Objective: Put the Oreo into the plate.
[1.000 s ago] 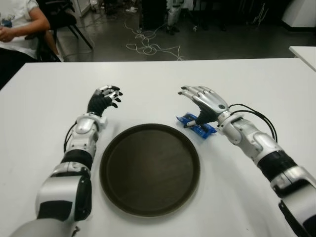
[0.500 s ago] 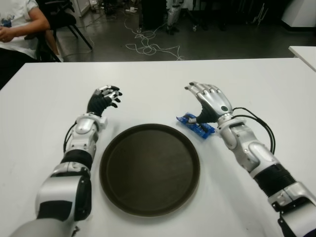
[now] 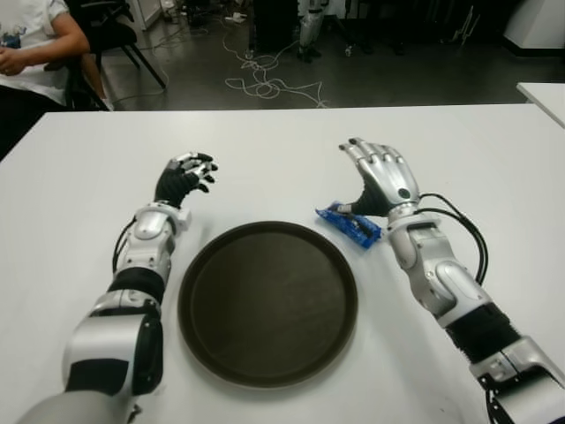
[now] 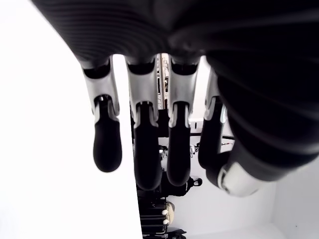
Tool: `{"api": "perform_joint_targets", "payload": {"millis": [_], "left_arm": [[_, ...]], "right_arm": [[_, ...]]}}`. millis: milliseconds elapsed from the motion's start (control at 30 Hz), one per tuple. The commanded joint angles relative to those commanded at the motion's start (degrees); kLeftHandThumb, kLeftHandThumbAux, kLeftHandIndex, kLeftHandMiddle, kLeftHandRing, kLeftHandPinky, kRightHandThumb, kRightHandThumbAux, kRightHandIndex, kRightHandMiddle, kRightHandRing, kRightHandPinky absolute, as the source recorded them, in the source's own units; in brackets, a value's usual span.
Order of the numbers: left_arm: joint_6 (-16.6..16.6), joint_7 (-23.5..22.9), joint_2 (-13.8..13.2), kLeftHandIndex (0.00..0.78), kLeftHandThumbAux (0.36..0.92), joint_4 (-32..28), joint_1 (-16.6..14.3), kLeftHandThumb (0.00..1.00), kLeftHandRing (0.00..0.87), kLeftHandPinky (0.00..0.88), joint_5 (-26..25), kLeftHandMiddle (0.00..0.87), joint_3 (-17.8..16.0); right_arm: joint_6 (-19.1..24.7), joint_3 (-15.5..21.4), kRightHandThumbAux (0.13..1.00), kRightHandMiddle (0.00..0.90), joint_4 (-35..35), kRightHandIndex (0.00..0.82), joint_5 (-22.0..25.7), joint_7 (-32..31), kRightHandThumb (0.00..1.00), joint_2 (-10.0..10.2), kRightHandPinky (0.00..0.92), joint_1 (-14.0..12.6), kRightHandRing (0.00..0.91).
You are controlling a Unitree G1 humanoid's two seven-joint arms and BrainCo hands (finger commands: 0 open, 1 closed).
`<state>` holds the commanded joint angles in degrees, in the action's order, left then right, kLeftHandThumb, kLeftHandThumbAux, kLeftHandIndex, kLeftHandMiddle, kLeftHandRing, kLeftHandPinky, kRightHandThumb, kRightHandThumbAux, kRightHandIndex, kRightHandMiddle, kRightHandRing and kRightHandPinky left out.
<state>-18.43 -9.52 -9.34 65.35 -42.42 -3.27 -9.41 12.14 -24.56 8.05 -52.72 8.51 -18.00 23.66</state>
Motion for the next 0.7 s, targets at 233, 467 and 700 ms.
{"api": "perform_joint_targets", "payload": {"millis": [233,467,700], "left_arm": [[0.0,-0.1,0.1,0.419,0.672,0.2,-0.1,0.834,0.51,0.558,-0.2,0.465,-0.2],[0.5,-1.0,0.1,0.419,0.672,0.3,-0.2,0.835,0.512,0.565,-0.8,0.466,-0.7],[0.7,-0.2,0.2,0.419,0.672,0.0,-0.2,0.835,0.512,0.558,-0.7,0.468,-0.6]], "right_arm": [[-0.4,-0.2,0.738,0.122,-4.6,0.084,1.0,-4.8,0.0,-0.6,0.107,-1.4,0.127],[-1.0,0.5,0.738,0.105,-8.7,0.072,2.3,-8.8,0.0,-0.6,0.092,-3.0,0.111],[-3.3,1.0,0.733,0.1,-11.7,0.057,4.3,-11.8,0.0,-0.8,0.08,-4.7,0.103]]}}
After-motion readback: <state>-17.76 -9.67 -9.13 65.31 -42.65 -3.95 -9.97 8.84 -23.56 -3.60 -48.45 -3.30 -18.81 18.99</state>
